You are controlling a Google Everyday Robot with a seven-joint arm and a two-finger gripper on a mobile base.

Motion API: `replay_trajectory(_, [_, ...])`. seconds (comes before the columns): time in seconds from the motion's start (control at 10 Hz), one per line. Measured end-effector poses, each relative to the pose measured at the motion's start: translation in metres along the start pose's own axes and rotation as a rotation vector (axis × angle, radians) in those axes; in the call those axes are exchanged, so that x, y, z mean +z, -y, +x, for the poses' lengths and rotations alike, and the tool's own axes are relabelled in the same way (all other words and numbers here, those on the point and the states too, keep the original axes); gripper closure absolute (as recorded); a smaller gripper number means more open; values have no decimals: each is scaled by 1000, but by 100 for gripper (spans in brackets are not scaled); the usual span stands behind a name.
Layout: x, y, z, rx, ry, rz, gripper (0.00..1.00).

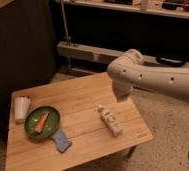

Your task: Move the arm in a circular motion

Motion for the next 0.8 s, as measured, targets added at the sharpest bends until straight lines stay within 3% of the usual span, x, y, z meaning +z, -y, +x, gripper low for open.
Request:
replay_trajectory(0.3, [-15,-31,-48,-54,92,35,100])
replay_trajectory(0.5, [-22,-27,-83,-118,143,51,100])
replay_trajectory(0.6, [-30,-16,-124,-183,192,61,100])
replay_trajectory(0.8, [-39,-5,-172,-261,251,63,100])
